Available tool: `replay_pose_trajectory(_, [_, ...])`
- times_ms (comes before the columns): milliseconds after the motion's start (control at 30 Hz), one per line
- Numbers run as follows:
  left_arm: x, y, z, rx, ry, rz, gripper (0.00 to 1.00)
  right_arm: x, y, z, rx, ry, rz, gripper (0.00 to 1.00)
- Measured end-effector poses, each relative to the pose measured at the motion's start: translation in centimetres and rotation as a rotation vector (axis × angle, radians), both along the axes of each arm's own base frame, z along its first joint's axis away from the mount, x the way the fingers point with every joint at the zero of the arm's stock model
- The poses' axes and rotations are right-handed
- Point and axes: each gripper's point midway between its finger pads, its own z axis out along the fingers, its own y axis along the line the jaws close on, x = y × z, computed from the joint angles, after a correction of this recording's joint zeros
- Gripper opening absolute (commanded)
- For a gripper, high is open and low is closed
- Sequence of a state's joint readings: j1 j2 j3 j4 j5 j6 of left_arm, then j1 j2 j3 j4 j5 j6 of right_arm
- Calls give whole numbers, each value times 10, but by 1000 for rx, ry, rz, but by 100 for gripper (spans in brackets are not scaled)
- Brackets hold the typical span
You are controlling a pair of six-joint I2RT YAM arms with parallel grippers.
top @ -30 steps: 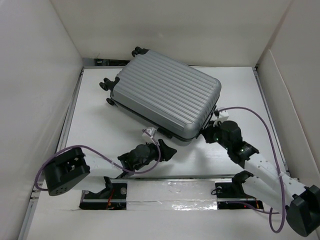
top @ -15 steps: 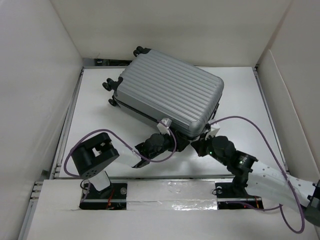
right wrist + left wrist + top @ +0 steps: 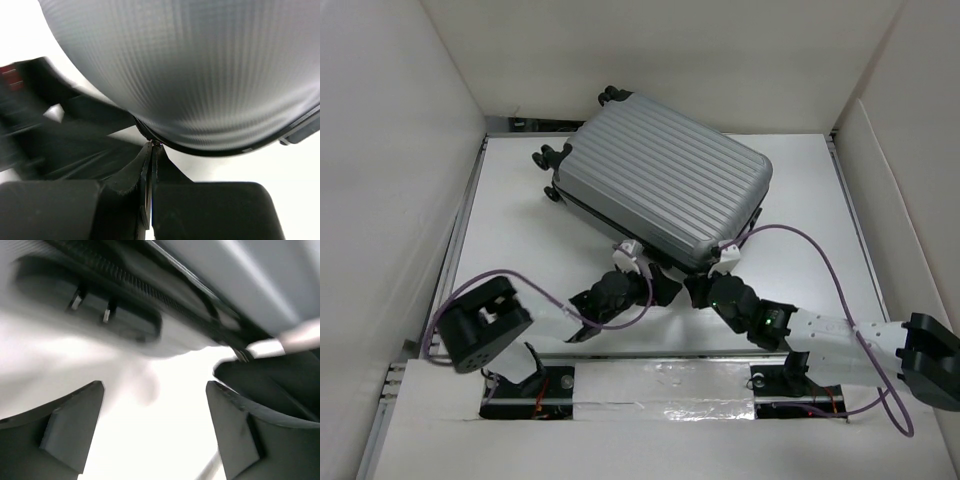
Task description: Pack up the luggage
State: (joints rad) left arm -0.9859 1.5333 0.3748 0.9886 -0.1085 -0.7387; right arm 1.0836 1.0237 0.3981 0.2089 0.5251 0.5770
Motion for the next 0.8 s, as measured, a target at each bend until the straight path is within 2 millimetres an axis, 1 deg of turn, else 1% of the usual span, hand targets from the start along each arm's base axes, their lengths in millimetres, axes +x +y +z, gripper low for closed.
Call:
replay_pose_trajectory(100, [-13,25,19,-29,-27,21,86,1,4,1,17,4,14,0])
replay_pose_trajectory(167, [-15,41,39,-59,-59,61,88,2,6,1,22,6,19,0])
replay_pose_trajectory(200, [-12,50,50,-72,-74,90,89,1,7,1,28,7,23,0])
replay_pose_trajectory(267, [2,72,76,-110,-111,178,90,1,8,1,30,9,28,0])
replay_pose_trajectory(300, [15,86,90,-125,-125,234,90,1,8,1,31,9,29,0])
replay_pose_trajectory(333, [33,102,104,-137,-138,305,91,1,9,1,32,9,31,0])
replay_pose_trajectory(467, [111,167,169,-202,-193,561,94,0,9,1,34,11,35,0])
replay_pose_trajectory(533, [143,197,192,-224,-211,663,99,0,9,1,34,12,38,0])
replay_pose_trajectory(567, [159,214,201,-235,-216,719,99,0,9,1,35,12,39,0])
replay_pose_trajectory(600, [176,232,207,-244,-216,774,99,0,9,1,35,13,40,0])
replay_pose_trajectory(667, [201,261,210,-262,-199,848,99,0,9,1,36,13,43,0])
replay_pose_trajectory(767, [241,300,196,-258,-125,915,99,-1,10,1,35,11,50,0])
replay_pose_trajectory(800, [253,310,189,-254,-96,925,99,-1,9,1,34,10,51,0])
